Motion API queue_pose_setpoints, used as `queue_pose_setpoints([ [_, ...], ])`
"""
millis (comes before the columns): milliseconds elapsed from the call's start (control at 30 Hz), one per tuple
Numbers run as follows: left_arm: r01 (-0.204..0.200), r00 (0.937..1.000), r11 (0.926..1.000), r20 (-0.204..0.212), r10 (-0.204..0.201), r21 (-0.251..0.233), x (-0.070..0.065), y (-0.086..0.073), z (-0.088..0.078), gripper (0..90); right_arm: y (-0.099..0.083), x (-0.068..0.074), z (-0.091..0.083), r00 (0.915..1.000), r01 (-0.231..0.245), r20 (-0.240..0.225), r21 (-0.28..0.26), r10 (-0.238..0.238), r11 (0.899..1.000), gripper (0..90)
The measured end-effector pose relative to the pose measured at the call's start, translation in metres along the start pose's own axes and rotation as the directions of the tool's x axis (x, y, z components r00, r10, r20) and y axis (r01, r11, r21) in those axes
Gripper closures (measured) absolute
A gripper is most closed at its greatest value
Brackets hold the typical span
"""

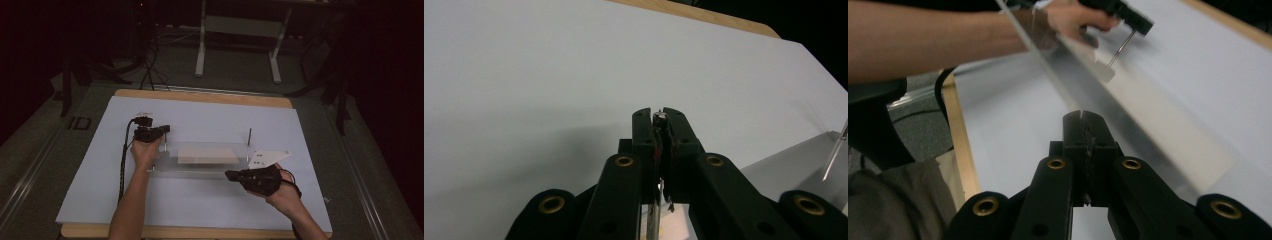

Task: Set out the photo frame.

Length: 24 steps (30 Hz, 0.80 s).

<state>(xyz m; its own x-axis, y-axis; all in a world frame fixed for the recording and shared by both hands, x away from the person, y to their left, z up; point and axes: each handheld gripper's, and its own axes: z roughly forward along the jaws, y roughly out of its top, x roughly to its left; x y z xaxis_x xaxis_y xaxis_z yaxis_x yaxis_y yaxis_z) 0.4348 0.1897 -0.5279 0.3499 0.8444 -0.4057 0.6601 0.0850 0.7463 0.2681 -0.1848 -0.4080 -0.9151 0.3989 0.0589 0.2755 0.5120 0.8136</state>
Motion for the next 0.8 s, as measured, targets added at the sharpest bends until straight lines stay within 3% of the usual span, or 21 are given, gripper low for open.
queue_pose_setpoints([
  [67,0.002,1.0,1.0,0.0,-0.002,0.0,0.0,0.0,0.0,85.6,-0.005,0.001,0.005,1.0,-0.004,0.008,0.004,0.004,1.0,89.8],
  [100,0.003,1.0,1.0,0.002,-0.003,0.001,0.0,0.0,0.0,85.5,-0.008,0.002,0.007,0.9999,-0.007,0.014,-0.02,0.007,1.0,89.8],
  [233,0.009,1.0,1.0,0.003,-0.009,0.004,0.0,0.001,0.0,85.5,-0.012,0.016,0.013,0.9937,0.059,0.096,-0.011,-0.058,0.998,89.7],
  [300,0.009,1.0,1.0,0.004,-0.009,0.004,0.001,0.001,0.0,85.5,-0.014,0.018,0.018,0.9931,0.07,0.094,0.007,-0.07,0.998,89.7],
  [433,0.01,0.9999,0.9999,0.007,-0.01,0.006,0.001,0.001,0.0,85.4,-0.019,0.016,0.027,0.9885,0.042,0.145,0.016,-0.044,0.999,89.7],
  [600,0.009,1.0,0.9994,0.001,-0.01,0.033,0.001,0.004,0.001,85.4,-0.02,0.01,0.028,0.9824,-0.016,0.185,-0.067,0.028,0.998,89.9],
  [800,0.019,0.9998,0.9991,0.005,-0.019,0.037,0.001,0.005,0.001,84.9,-0.018,0.007,0.026,0.982,-0.041,0.18,-0.105,0.059,0.994,90.0],
])
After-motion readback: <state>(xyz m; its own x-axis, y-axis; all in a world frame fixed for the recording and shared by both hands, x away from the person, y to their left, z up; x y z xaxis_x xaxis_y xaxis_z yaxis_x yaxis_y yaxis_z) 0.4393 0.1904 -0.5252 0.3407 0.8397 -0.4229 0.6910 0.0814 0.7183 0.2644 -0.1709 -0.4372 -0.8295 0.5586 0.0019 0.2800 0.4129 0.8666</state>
